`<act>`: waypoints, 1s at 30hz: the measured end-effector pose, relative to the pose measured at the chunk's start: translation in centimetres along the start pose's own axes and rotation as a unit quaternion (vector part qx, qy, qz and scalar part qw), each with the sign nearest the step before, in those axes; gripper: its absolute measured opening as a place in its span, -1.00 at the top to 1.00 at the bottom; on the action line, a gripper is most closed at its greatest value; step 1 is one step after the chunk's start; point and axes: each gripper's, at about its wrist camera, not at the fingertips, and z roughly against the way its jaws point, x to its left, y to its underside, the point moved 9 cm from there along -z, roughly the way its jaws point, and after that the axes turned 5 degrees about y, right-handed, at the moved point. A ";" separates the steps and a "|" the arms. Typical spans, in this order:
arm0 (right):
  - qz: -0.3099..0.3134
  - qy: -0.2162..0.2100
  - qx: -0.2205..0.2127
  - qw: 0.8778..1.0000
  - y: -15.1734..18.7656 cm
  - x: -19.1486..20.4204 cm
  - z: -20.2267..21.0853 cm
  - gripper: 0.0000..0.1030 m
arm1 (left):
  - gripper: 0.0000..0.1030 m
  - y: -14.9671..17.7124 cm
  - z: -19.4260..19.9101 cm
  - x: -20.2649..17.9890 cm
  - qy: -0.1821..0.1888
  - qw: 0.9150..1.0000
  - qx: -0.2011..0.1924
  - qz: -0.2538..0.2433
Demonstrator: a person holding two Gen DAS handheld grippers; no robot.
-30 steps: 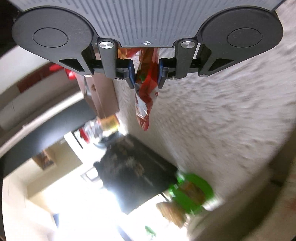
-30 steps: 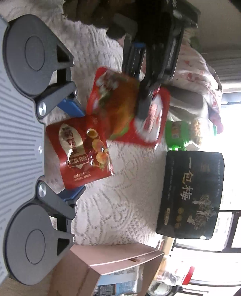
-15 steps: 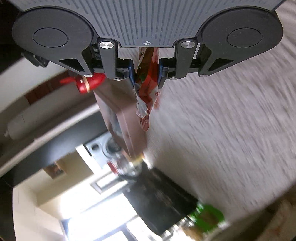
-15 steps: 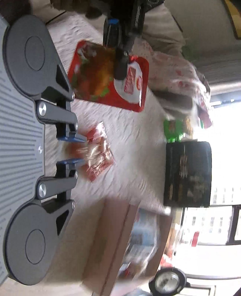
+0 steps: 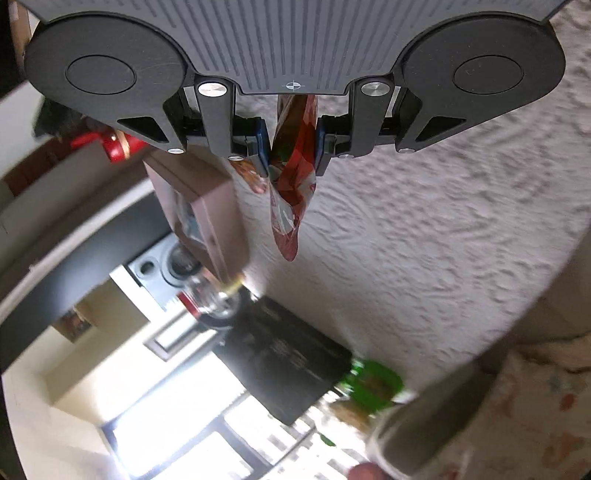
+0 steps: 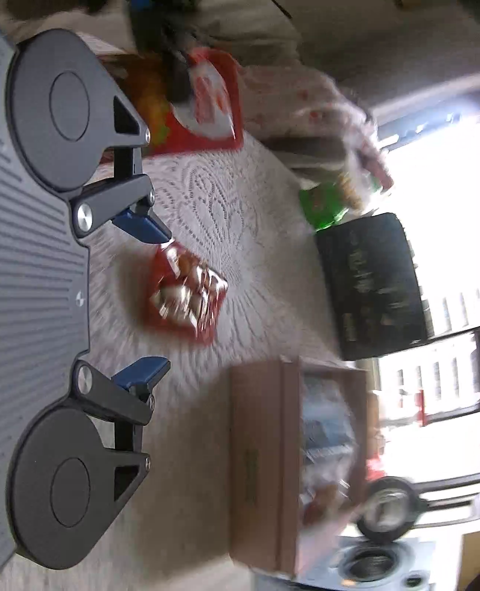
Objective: Organize snacks
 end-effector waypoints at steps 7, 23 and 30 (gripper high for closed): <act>0.107 0.092 0.008 0.990 -1.0 3.0 -3.8 -0.38 | 0.46 0.9 0.6 1.3 -0.002 1.000 0.008 0.013; 0.139 0.096 -0.068 0.983 0.5 -6.1 10.7 -0.34 | 0.46 6.1 -3.8 -9.7 0.120 0.983 0.116 -0.077; 0.106 0.134 -0.130 0.977 -2.1 -10.9 15.0 -0.35 | 0.46 4.6 -8.3 -15.7 0.203 0.964 0.158 -0.059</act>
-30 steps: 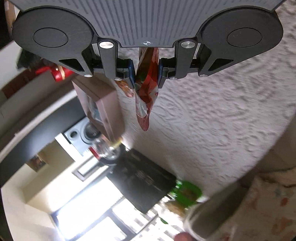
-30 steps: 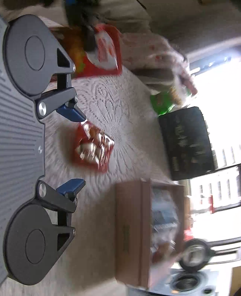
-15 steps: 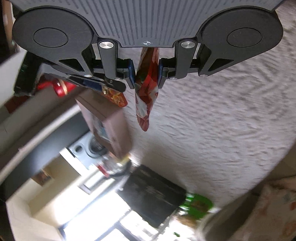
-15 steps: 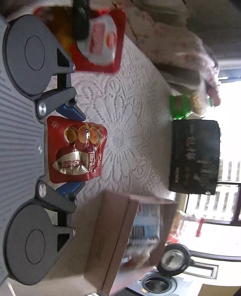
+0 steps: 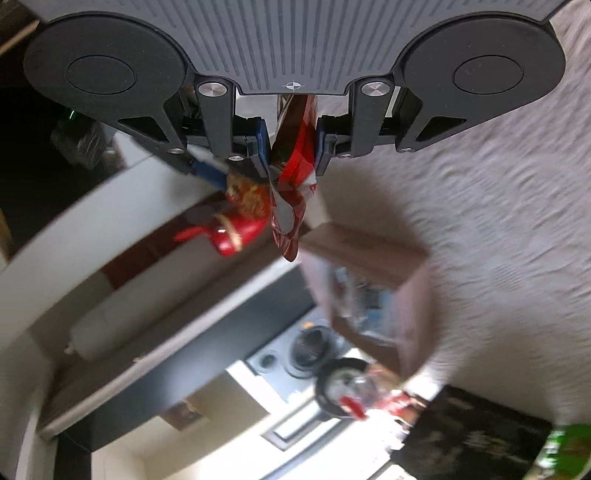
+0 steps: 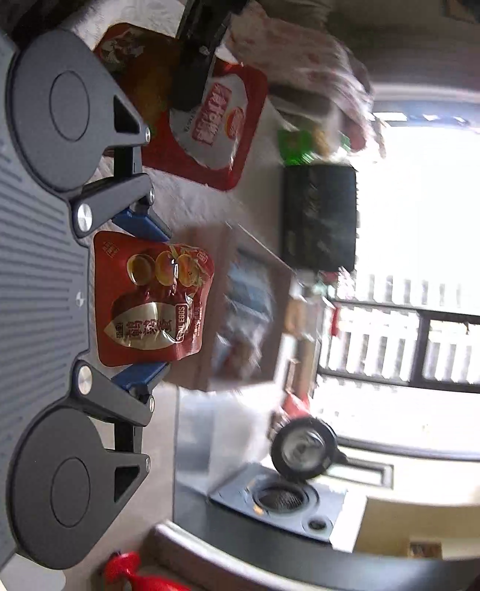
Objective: Organize snacks
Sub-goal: 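Carry both red bags into the pink box and open both tools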
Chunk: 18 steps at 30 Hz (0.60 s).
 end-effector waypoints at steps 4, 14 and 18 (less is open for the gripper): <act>-0.018 0.014 -0.012 1.000 -1.2 -2.3 -1.2 -0.35 | 0.46 -5.1 -3.2 -1.1 0.008 0.999 -0.030 -0.022; -0.059 0.010 0.004 0.998 -2.7 -3.8 -7.4 -0.35 | 0.35 -14.7 -14.4 5.1 -0.027 0.999 -0.025 0.002; -0.067 0.017 0.012 0.998 -2.7 -3.7 -9.4 -0.35 | 0.16 -16.1 -13.9 8.4 -0.087 0.993 -0.073 -0.022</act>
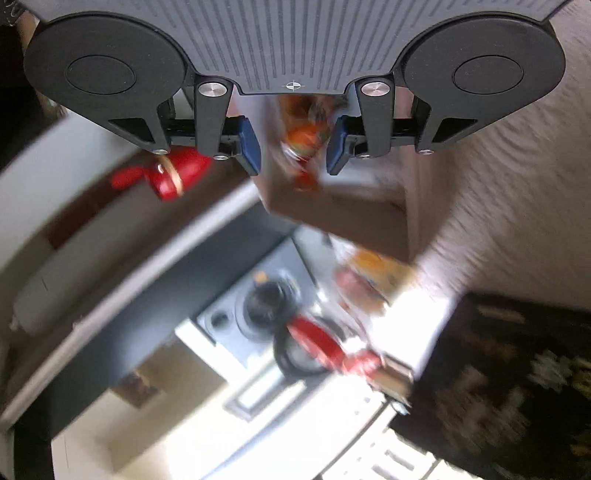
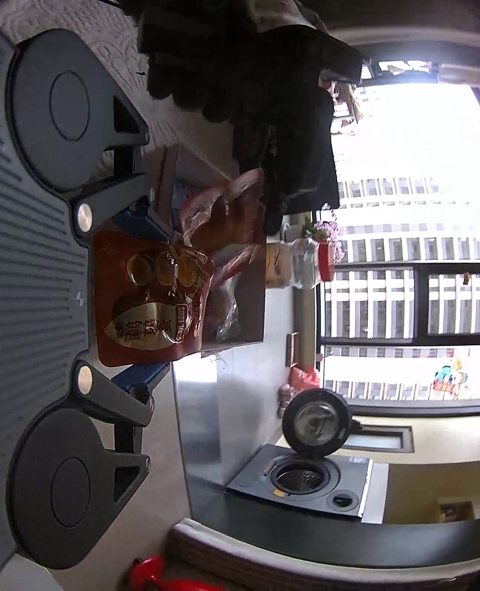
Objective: Organize snacks
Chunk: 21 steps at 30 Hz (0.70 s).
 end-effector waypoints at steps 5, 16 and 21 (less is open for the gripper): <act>-0.004 -0.014 -0.030 0.999 -3.3 1.5 -2.4 -0.35 | 0.16 -0.9 5.9 0.5 -0.058 0.995 -0.066 -0.041; -0.044 -0.039 -0.011 0.998 -4.6 3.3 -6.4 -0.40 | 0.16 11.3 12.0 0.7 -0.198 0.970 0.001 -0.138; -0.038 -0.022 0.001 0.999 1.8 3.2 -1.6 -0.41 | 0.15 16.1 12.7 -0.1 -0.216 0.959 0.001 -0.182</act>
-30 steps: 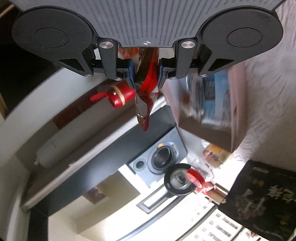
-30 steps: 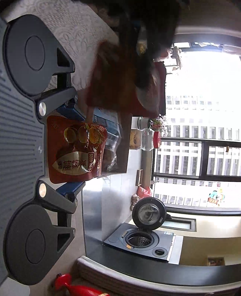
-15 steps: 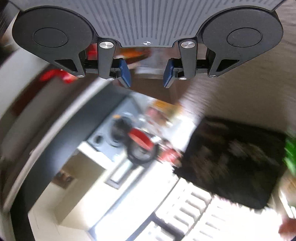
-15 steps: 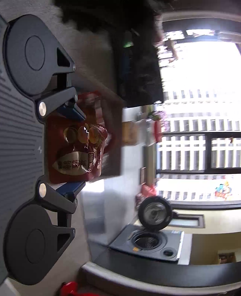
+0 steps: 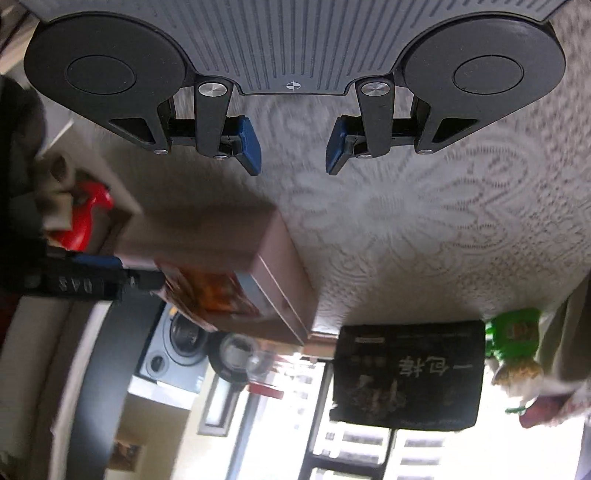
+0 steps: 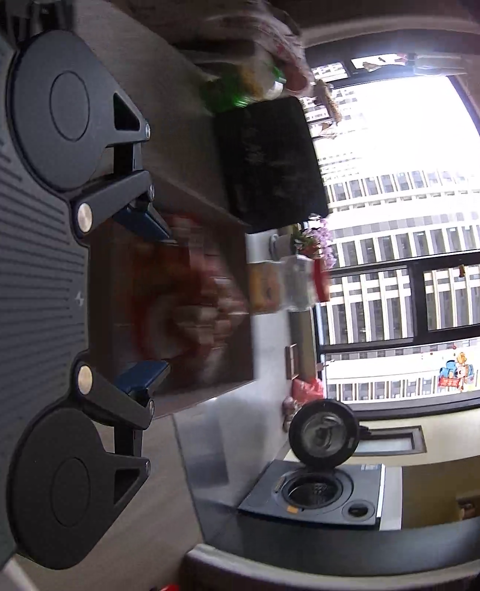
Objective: Organize snacks
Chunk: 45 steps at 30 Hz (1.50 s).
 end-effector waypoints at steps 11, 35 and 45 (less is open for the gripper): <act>0.006 0.028 0.043 0.999 10.2 0.9 2.3 -0.41 | 0.14 3.1 0.1 -2.5 -0.050 0.997 0.005 -0.056; 0.021 0.033 0.033 0.999 10.5 1.1 2.5 -0.42 | 0.14 3.1 -0.3 -2.9 -0.081 0.995 0.002 -0.064; 0.019 0.032 0.033 0.999 10.5 1.1 2.4 -0.42 | 0.14 3.1 -0.3 -3.0 -0.081 0.995 0.002 -0.063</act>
